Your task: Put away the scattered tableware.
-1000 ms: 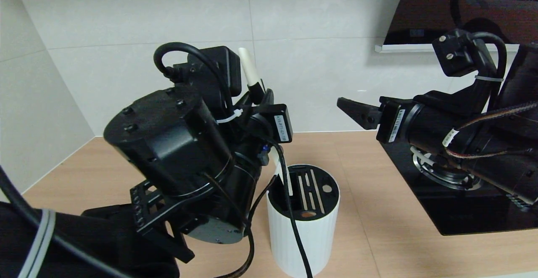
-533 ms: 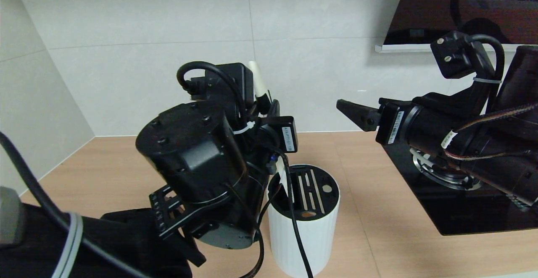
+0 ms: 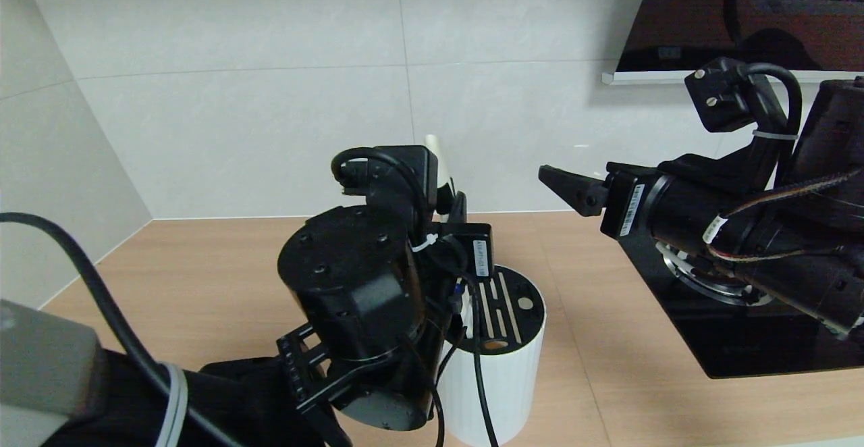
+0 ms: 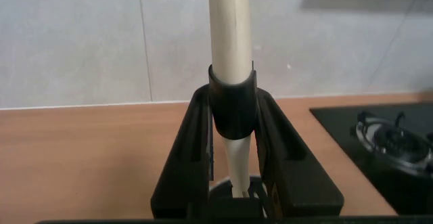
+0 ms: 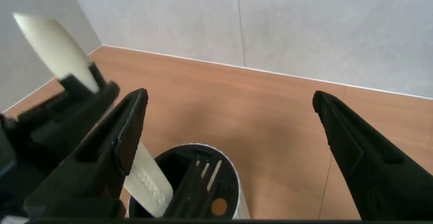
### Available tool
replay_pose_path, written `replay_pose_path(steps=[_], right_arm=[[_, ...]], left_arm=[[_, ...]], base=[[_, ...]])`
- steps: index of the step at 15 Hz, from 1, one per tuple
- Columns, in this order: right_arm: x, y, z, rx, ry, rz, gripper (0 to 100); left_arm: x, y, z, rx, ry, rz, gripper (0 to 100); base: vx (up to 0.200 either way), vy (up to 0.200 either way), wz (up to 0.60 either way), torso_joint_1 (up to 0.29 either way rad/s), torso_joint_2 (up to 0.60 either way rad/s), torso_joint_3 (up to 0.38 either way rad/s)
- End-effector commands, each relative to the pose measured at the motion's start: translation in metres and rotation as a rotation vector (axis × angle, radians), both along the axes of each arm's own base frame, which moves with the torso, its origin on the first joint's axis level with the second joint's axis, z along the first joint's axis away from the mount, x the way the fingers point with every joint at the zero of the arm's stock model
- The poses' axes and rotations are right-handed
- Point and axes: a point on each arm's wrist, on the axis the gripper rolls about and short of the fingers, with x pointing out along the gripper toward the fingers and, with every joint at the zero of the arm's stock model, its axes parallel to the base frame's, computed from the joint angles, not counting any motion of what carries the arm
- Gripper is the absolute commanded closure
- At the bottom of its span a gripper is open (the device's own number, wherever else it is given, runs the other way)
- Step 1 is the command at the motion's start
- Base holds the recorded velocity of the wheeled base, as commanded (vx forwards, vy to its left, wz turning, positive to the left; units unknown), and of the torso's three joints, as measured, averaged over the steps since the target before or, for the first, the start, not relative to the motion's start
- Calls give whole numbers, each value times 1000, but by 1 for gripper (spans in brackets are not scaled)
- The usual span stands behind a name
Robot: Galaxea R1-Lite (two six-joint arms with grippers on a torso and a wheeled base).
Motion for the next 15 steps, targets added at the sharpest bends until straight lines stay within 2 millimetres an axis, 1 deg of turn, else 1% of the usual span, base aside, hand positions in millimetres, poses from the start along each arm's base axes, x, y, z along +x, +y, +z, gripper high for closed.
replay_pose_path(steps=[1, 3, 4, 7, 9, 12, 15], right_arm=[[1, 1, -1, -2, 2, 0, 0], [1, 1, -1, -3, 3, 0, 0], [1, 1, -1, -3, 3, 0, 0], [0, 0, -3, -6, 7, 0, 0], [0, 0, -3, -6, 7, 0, 0], [1, 1, -3, -7, 8, 0, 0], [0, 1, -3, -7, 8, 2, 0]], left_arm=[[1, -3, -10, 23, 18, -2, 100], [-1, -5, -17, 43, 32, -6, 100], [-1, -8, -24, 51, 45, -13, 100], [3, -14, -37, 46, 55, -11, 100], [5, -17, -42, 36, 46, -11, 100], [4, -17, -54, 69, 68, -18, 100], [5, -18, -60, 83, 78, -18, 100]], base=[[0, 0, 0, 0, 0, 0], [0, 0, 0, 0, 0, 0], [0, 0, 0, 0, 0, 0], [0, 0, 0, 0, 0, 0], [0, 0, 0, 0, 0, 0], [0, 0, 0, 0, 0, 0], [0, 0, 0, 0, 0, 0]])
